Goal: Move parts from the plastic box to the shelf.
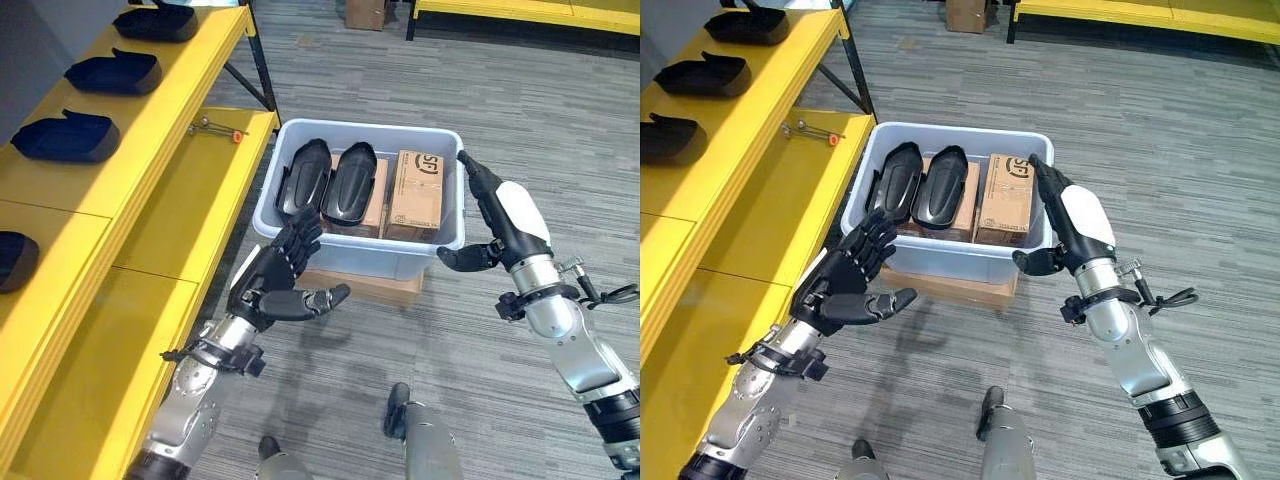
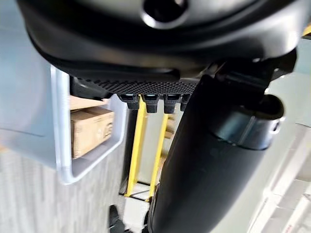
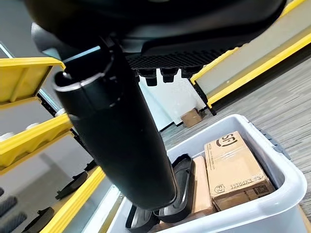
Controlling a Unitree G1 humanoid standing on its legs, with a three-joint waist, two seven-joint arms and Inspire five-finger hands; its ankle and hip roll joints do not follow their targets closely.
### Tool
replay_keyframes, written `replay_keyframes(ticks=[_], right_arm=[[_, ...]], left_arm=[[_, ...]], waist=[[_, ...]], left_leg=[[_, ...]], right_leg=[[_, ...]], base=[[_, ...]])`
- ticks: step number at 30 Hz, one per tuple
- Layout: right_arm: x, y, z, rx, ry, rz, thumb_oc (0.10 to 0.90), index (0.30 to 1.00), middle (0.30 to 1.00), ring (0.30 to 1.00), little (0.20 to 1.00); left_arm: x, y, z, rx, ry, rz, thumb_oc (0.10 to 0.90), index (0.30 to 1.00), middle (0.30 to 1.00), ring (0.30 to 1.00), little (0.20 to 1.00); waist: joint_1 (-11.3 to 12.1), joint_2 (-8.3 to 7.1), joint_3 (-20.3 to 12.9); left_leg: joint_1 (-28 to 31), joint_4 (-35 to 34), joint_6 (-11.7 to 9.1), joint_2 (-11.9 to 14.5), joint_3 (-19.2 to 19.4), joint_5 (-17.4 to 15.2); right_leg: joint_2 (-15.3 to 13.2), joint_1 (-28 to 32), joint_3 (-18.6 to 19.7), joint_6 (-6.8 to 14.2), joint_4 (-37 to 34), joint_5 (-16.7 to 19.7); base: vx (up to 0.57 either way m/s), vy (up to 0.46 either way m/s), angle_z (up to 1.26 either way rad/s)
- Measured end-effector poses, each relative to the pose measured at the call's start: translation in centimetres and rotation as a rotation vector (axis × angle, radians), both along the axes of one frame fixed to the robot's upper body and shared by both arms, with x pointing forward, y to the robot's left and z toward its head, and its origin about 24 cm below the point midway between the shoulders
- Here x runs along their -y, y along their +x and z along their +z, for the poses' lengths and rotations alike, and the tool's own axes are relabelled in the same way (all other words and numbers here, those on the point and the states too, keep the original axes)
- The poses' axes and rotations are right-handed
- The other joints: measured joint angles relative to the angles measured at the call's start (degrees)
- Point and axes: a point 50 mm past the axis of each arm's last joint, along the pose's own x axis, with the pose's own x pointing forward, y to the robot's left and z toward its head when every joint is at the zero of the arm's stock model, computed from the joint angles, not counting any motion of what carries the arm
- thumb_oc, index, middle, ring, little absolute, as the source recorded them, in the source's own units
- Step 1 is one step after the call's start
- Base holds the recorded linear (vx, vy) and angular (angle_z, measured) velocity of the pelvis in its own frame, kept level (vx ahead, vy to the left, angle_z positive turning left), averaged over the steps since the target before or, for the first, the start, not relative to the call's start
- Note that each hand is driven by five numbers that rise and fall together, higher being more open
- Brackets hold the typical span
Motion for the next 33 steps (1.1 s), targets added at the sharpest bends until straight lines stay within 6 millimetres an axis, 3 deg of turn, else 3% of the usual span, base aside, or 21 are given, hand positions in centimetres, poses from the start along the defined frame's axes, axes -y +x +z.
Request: replay_keyframes(ticks=[1, 2, 3, 5, 6, 7, 8, 11, 13, 15, 16, 19, 20, 22, 24, 28, 33], right_arm=[[-0.1, 0.0, -0.3, -0.005, -0.002, -0.005, 0.9, 1.0, 1.0, 1.0, 1.0], [-0.4, 0.0, -0.5, -0.01, -0.006, 0.003, 0.9, 1.0, 1.0, 1.0, 1.0], [-1.2, 0.2, -0.8, -0.008, 0.012, 0.021, 0.9, 1.0, 1.0, 1.0, 1.0], [-2.2, 0.3, -1.2, -0.02, 0.02, 0.05, 0.9, 1.0, 1.0, 1.0, 1.0], [-2.4, 0.4, -1.6, -0.03, 0.04, 0.042, 0.9, 1.0, 1.0, 1.0, 1.0], [-2.9, 0.3, -2.3, -0.06, 0.057, 0.042, 0.9, 1.0, 1.0, 1.0, 1.0], [-3.1, 0.1, -2.6, -0.068, 0.061, 0.05, 0.9, 1.0, 1.0, 1.0, 1.0], [-3.3, -0.2, -2.9, -0.093, 0.03, 0.082, 0.9, 1.0, 1.0, 1.0, 1.0], [-2.8, -0.4, -2.9, -0.102, 0.012, 0.069, 0.9, 1.0, 1.0, 1.0, 1.0], [-1.3, -1.2, -2.9, -0.117, -0.001, 0.028, 0.9, 1.0, 1.0, 1.0, 1.0], [-0.2, -1.8, -3.0, -0.118, 0.01, -0.007, 0.9, 1.0, 1.0, 1.0, 1.0], [0.7, -3.5, -5.1, -0.191, 0.053, -0.056, 0.9, 1.0, 1.0, 1.0, 1.0], [0.0, -3.6, -5.5, -0.196, 0.094, -0.043, 0.9, 1.0, 1.0, 1.0, 1.0], [-0.7, -3.4, -5.3, -0.18, 0.124, -0.025, 0.9, 1.0, 1.0, 1.0, 1.0], [-1.4, -2.7, -4.3, -0.136, 0.144, -0.004, 0.9, 1.0, 1.0, 1.0, 1.0], [-2.1, -1.4, -1.8, -0.044, 0.145, 0.026, 0.9, 1.0, 1.0, 1.0, 1.0], [-2.3, -0.8, -0.4, 0.008, 0.146, 0.034, 0.9, 1.0, 1.0, 1.0, 1.0]], left_arm=[[0.0, 0.2, -0.2, -0.01, -0.003, 0.016, 0.9, 1.0, 1.0, 1.0, 1.0], [0.0, 0.0, -0.7, -0.033, -0.011, 0.031, 0.9, 1.0, 1.0, 1.0, 1.0], [-0.4, -0.5, -1.6, -0.063, 0.002, 0.042, 0.9, 1.0, 1.0, 1.0, 1.0], [-0.6, -0.8, -2.3, -0.087, 0.024, 0.054, 0.9, 1.0, 1.0, 1.0, 1.0], [-0.7, -0.9, -2.6, -0.099, 0.035, 0.054, 0.9, 1.0, 1.0, 1.0, 1.0], [-0.8, -1.2, -3.2, -0.121, 0.036, 0.06, 0.9, 1.0, 1.0, 1.0, 1.0], [-1.0, -1.6, -3.5, -0.137, 0.037, 0.064, 0.9, 1.0, 1.0, 1.0, 1.0], [-1.7, -2.9, -4.9, -0.193, 0.039, 0.074, 0.9, 1.0, 1.0, 1.0, 1.0], [-1.7, -3.4, -5.2, -0.207, 0.041, 0.058, 0.9, 1.0, 1.0, 1.0, 1.0], [-1.2, -3.4, -4.7, -0.18, 0.033, 0.02, 0.9, 1.0, 1.0, 1.0, 1.0], [-0.9, -3.1, -4.4, -0.162, 0.022, 0.005, 0.9, 1.0, 1.0, 1.0, 1.0], [-1.2, -3.1, -4.3, -0.164, 0.03, 0.014, 0.9, 1.0, 1.0, 1.0, 1.0], [-1.7, -2.9, -4.0, -0.157, 0.031, 0.02, 0.9, 1.0, 1.0, 1.0, 1.0], [-1.8, -2.5, -3.5, -0.145, 0.014, 0.019, 0.9, 1.0, 1.0, 1.0, 1.0], [-2.0, -2.0, -2.6, -0.111, 0.027, 0.014, 0.9, 1.0, 1.0, 1.0, 1.0], [-2.1, -2.2, -2.6, -0.118, 0.039, 0.012, 0.9, 1.0, 1.0, 1.0, 1.0], [-2.1, -2.3, -2.9, -0.14, 0.041, 0.009, 0.9, 1.0, 1.0, 1.0, 1.0]], waist=[[-0.3, -0.65, 0.1], [0.9, -0.06, -0.1], [1.0, 0.51, -0.3], [1.9, 1.62, -0.1], [1.6, 2.14, 0.0], [2.2, 1.85, 0.8], [2.8, 1.74, 0.8], [4.0, 1.3, 1.2], [3.6, 2.52, 1.2], [2.9, 4.53, 0.7], [3.0, 5.01, 0.5], [2.9, 0.81, 0.6], [3.3, 0.06, 0.9], [3.5, 0.12, 0.9], [5.3, 0.0, 1.0], [6.7, -0.18, 1.1], [7.1, -0.3, 1.3]], left_leg=[[-5.5, 9.8, -1.5, 2.4, 0.0, 1.1], [-8.4, 13.2, -1.1, 3.6, -1.4, 0.8], [-11.1, 11.3, -2.0, 1.9, -3.8, -1.4], [-11.6, 2.3, -2.2, -0.3, -4.2, -1.3], [-11.6, -3.9, -2.7, -0.6, -5.1, -0.7], [-10.3, -12.4, -1.8, -0.9, -6.4, 2.0], [-11.6, -14.1, -1.8, -0.4, -7.8, 4.1], [-11.5, -13.8, -0.5, -1.5, -10.3, 4.7], [-9.7, -11.9, -0.2, -2.1, -12.5, 4.5], [-8.4, -9.1, 3.1, -3.1, -11.0, 2.4], [-8.1, -9.2, 2.9, -3.7, -10.5, 5.0], [-8.0, -8.6, 3.3, -9.0, -8.3, 6.4], [-8.1, -8.6, 4.4, -11.2, -7.7, 5.4], [-8.5, -8.7, 4.7, -12.1, -8.0, 5.3], [-8.6, -8.8, 5.2, -12.3, -8.2, 5.0], [-8.6, -8.9, 5.0, -11.4, -8.4, 5.1], [-8.8, -8.7, 3.8, -9.3, -9.0, 5.2]], right_leg=[[-0.3, 0.3, 0.3, -2.1, 0.1, -1.5], [0.2, 1.2, 0.1, -2.1, -1.3, -1.0], [1.7, 3.0, 0.0, -1.2, -5.2, 0.5], [4.2, 5.6, 0.2, -1.7, -10.5, 2.8], [5.5, 7.3, -0.3, -1.8, -12.8, 3.4], [6.1, 9.3, 0.5, -2.1, -13.6, 3.2], [6.0, 9.7, 1.2, -1.7, -13.3, 2.8], [4.2, 9.7, 5.8, -0.8, -10.7, 1.3], [4.3, 11.1, 7.4, 0.5, -10.4, 0.7], [4.0, 11.4, 7.3, 1.3, -9.1, 0.1], [3.5, 11.4, 7.3, 2.8, -8.4, -0.5], [-2.1, 13.1, 7.6, 5.8, -11.3, 0.9], [-3.5, 15.5, 7.3, 7.0, -16.6, 4.4], [-4.3, 17.3, 5.9, 7.1, -20.2, 6.5], [-3.9, 19.8, 4.0, 8.2, -25.1, 9.1], [-2.6, 22.3, 2.6, 9.5, -29.5, 10.0], [-0.4, 23.0, 1.6, 9.0, -31.0, 10.3]], base=[[0.05, 0.105, 0.44], [0.08, 0.157, 0.3], [0.18, 0.394, -0.11], [0.24, 0.433, -0.16], [0.22, 0.39, -0.26], [0.26, 0.469, -0.26], [0.24, 0.447, -0.6], [0.22, 0.416, -0.75], [0.15, 0.314, -0.54], [0.12, 0.29, -0.24], [0.08, 0.172, 0.01], [0.05, 0.141, 0.18], [0.01, 0.098, 0.16], [-0.01, -0.015, 0.19], [0.01, -0.056, 0.14], [0.01, -0.08, 0.0], [0.04, -0.064, -0.03]])
